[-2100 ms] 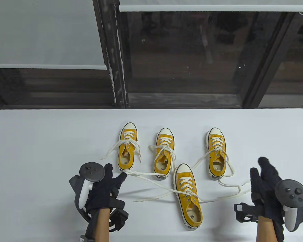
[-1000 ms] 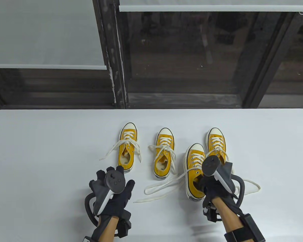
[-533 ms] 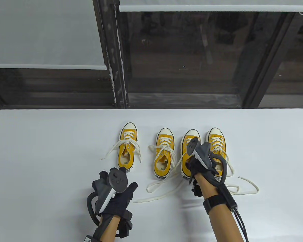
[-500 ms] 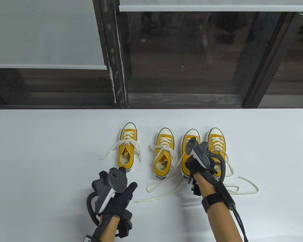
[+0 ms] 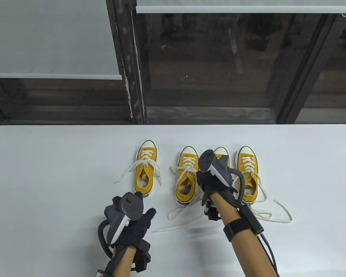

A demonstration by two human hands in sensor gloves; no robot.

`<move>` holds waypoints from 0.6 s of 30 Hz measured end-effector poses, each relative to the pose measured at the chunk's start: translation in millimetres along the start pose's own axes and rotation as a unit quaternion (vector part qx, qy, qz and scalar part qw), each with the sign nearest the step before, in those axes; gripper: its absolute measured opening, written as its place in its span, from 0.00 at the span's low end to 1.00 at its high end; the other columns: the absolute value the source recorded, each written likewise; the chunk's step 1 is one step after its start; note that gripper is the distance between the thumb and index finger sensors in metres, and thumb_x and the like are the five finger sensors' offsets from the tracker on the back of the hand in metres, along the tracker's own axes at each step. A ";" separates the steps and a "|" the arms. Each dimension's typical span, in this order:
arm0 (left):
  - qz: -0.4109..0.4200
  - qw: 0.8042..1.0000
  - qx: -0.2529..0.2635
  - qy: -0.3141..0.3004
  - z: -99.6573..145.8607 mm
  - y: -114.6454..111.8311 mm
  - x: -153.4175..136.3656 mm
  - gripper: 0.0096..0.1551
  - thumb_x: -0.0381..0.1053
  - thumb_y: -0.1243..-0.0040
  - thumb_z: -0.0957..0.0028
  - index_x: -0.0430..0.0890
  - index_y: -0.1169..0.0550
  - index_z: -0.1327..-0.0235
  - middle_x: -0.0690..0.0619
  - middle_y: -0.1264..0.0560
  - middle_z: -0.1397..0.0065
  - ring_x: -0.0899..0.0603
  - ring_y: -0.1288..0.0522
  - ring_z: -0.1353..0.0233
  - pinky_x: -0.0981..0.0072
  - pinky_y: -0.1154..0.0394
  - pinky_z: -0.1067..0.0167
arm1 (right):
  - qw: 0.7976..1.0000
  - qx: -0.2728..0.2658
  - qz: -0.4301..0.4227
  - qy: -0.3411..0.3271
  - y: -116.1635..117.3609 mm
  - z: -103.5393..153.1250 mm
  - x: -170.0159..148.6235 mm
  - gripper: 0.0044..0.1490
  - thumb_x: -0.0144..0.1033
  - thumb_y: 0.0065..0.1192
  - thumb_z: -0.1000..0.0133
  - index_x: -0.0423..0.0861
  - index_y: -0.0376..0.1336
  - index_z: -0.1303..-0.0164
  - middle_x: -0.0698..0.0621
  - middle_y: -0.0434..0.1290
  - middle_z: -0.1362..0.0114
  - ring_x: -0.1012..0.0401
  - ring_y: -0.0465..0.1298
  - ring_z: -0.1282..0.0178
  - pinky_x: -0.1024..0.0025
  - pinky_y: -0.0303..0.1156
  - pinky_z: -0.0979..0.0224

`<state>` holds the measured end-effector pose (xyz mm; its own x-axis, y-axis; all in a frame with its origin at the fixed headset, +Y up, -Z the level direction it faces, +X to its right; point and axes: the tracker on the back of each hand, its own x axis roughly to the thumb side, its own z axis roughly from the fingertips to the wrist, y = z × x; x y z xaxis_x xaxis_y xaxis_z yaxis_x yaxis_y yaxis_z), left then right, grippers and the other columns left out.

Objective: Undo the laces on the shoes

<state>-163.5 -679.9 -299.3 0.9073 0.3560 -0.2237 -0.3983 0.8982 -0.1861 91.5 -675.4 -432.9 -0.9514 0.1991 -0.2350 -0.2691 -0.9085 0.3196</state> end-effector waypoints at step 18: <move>0.025 1.000 -0.005 0.003 -1.1 2.9 -8.0 0.47 0.68 0.42 0.42 0.56 0.45 0.12 0.52 0.52 0.06 0.35 0.62 0.08 0.24 0.64 0.20 | 0.997 -0.043 0.064 0.032 39.1 -29.2 32.0 0.28 0.48 0.59 0.35 0.40 0.69 0.36 0.58 0.81 0.52 0.69 0.80 0.66 0.70 0.77 0.52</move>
<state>-172.1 -680.5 -299.1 0.8852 0.3989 -0.2394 -0.4448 0.8764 -0.1843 54.9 -715.2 -454.8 -0.9648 0.0589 -0.2562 -0.1301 -0.9539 0.2706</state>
